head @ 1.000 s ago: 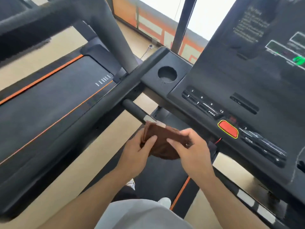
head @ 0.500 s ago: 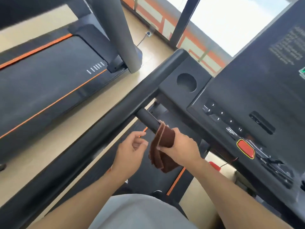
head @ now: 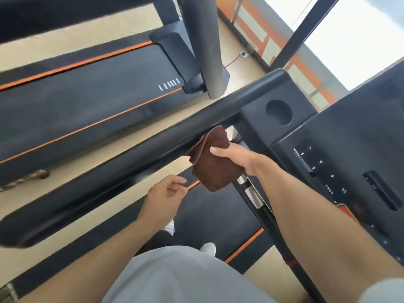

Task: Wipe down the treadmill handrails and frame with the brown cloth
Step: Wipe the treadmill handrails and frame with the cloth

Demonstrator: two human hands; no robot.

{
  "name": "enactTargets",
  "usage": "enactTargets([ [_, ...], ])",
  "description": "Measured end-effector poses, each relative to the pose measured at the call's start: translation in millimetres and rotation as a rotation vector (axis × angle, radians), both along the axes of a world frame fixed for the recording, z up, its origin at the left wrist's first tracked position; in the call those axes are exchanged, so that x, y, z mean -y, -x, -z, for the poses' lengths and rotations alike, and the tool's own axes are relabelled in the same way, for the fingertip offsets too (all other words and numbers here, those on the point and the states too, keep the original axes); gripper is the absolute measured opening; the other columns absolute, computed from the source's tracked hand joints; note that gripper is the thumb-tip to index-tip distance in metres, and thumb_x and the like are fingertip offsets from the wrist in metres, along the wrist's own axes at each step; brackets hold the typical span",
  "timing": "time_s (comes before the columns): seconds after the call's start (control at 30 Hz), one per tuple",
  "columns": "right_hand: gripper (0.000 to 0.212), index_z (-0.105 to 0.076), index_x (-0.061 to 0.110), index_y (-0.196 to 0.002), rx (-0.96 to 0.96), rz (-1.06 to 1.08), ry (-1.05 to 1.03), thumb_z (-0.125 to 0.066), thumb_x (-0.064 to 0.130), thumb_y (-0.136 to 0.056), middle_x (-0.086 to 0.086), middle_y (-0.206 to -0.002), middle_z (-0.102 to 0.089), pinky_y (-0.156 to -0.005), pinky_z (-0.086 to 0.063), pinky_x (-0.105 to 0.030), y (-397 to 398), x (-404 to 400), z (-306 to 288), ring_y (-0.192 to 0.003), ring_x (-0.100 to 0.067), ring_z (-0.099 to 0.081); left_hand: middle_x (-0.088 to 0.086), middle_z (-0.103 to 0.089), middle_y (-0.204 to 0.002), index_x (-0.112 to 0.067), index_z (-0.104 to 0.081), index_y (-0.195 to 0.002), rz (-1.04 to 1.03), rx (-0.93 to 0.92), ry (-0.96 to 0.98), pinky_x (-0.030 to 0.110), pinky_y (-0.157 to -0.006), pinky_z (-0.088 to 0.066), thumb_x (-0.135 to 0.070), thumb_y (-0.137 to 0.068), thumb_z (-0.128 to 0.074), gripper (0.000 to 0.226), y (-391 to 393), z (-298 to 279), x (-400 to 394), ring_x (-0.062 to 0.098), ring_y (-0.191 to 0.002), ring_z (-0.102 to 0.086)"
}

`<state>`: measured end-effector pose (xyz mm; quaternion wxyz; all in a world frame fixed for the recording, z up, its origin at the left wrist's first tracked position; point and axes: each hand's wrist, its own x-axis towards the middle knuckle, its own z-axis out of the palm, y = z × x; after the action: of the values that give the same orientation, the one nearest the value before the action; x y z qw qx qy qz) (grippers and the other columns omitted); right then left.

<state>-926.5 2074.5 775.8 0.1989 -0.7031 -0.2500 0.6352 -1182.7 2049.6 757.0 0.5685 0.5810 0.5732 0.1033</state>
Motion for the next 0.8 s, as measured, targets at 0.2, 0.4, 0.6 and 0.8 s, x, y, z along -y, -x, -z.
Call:
enactTargets([
  [0.2, 0.037, -0.069, 0.011, -0.116, 0.03, -0.07, 0.049, -0.082, 0.02, -0.083, -0.01, -0.104, -0.079, -0.088, -0.062, -0.04, -10, 46, 1, -0.097, -0.029, -0.077, -0.012, -0.069, -0.096, -0.035, -0.065, -0.105, 0.067, 0.047, -0.014, 0.018, -0.078, -0.049, -0.028, -0.094, -0.066, 0.013, -38, -19, 56, 0.001, -0.091, -0.064],
  [0.4, 0.028, -0.072, 0.011, -0.111, 0.009, -0.064, 0.07, -0.079, 0.017, -0.085, -0.012, -0.103, -0.079, -0.094, -0.06, -0.044, -28, 128, 2, -0.1, -0.032, -0.075, -0.014, -0.068, -0.095, -0.037, -0.063, -0.113, 0.057, 0.099, 0.017, 0.019, -0.08, -0.048, -0.029, -0.093, -0.066, 0.021, -68, -12, 123, -0.005, -0.091, -0.063],
  [0.6, 0.017, -0.07, 0.02, -0.096, 0.259, -0.161, -0.012, -0.079, 0.019, -0.082, -0.002, -0.093, -0.075, -0.074, -0.059, -0.031, -31, 190, 0, -0.084, -0.019, -0.073, -0.012, -0.072, -0.094, -0.041, -0.056, -0.119, 0.087, 0.037, 0.029, 0.036, -0.091, -0.053, -0.035, -0.09, -0.062, 0.03, -96, 11, 165, 0.005, -0.095, -0.067],
  [0.8, 0.052, -0.041, 0.022, -0.117, 0.788, -0.325, -0.073, -0.075, 0.033, -0.079, 0.001, -0.094, -0.063, -0.069, -0.05, -0.035, -8, 218, 4, -0.088, -0.025, -0.068, -0.011, -0.073, -0.095, -0.037, -0.053, -0.121, 0.16, 0.04, 0.053, 0.032, -0.088, -0.054, -0.027, -0.095, -0.058, 0.028, -112, 23, 177, 0.007, -0.093, -0.067],
])
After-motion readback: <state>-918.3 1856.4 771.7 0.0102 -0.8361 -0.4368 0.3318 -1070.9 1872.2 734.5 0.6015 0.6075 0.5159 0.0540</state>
